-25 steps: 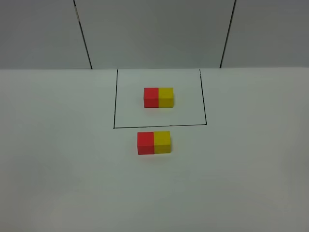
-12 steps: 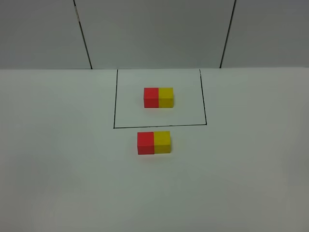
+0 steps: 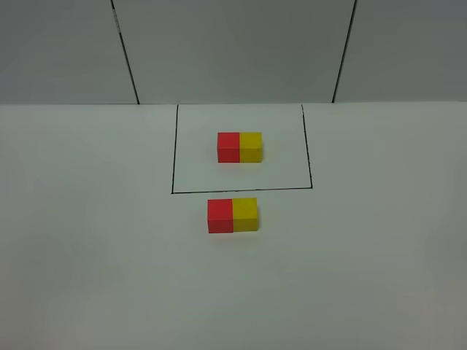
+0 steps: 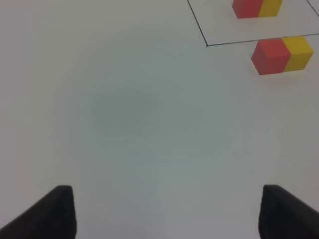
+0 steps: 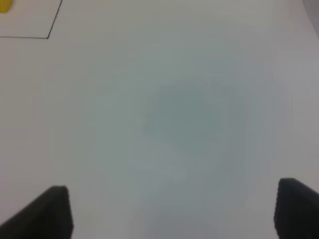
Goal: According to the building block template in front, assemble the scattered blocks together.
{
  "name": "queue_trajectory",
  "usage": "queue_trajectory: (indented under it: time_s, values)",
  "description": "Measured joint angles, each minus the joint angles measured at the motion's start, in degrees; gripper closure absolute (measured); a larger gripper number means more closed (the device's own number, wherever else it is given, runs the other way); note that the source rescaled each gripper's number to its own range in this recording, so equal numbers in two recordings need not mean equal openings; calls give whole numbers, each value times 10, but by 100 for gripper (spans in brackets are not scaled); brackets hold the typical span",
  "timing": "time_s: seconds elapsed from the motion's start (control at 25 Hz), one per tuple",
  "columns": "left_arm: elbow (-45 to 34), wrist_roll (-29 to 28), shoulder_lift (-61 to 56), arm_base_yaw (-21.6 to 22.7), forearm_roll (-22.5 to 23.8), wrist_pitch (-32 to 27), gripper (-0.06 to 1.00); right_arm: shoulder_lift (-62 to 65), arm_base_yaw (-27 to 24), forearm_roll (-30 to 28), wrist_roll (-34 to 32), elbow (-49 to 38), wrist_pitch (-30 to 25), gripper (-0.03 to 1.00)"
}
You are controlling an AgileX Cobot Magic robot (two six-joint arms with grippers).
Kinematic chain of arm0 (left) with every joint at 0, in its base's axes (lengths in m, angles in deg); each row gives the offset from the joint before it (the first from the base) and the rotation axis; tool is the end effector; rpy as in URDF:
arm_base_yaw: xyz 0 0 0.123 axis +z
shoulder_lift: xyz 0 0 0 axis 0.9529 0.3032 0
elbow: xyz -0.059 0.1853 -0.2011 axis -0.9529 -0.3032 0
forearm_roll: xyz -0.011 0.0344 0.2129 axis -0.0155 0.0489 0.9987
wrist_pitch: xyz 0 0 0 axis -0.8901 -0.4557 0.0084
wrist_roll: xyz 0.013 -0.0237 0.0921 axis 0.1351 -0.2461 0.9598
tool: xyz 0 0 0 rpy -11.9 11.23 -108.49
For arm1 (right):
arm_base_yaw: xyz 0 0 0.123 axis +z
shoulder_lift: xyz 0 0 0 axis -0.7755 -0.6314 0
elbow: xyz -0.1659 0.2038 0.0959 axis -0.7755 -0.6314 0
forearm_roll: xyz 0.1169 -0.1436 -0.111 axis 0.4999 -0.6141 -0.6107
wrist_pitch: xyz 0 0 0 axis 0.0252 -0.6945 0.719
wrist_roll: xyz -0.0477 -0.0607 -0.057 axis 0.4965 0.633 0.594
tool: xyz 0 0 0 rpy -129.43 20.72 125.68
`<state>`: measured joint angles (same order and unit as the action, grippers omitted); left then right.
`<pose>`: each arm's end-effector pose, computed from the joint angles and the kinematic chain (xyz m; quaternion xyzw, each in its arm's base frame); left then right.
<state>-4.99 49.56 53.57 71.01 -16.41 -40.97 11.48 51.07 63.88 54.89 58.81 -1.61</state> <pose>-0.0287 -0.0095 0.2606 0.0506 0.8440 -0.0425 0.5323 -0.0256 -0.0020 0.2554 -0.0175 0.8602 -0.0203 0.5092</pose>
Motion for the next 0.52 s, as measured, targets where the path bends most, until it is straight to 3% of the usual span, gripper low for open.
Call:
queue_trajectory:
  time_s: [0.52]
  values:
    - [0,0,0,0,0,0,17,0,0,1,0,0,0,29]
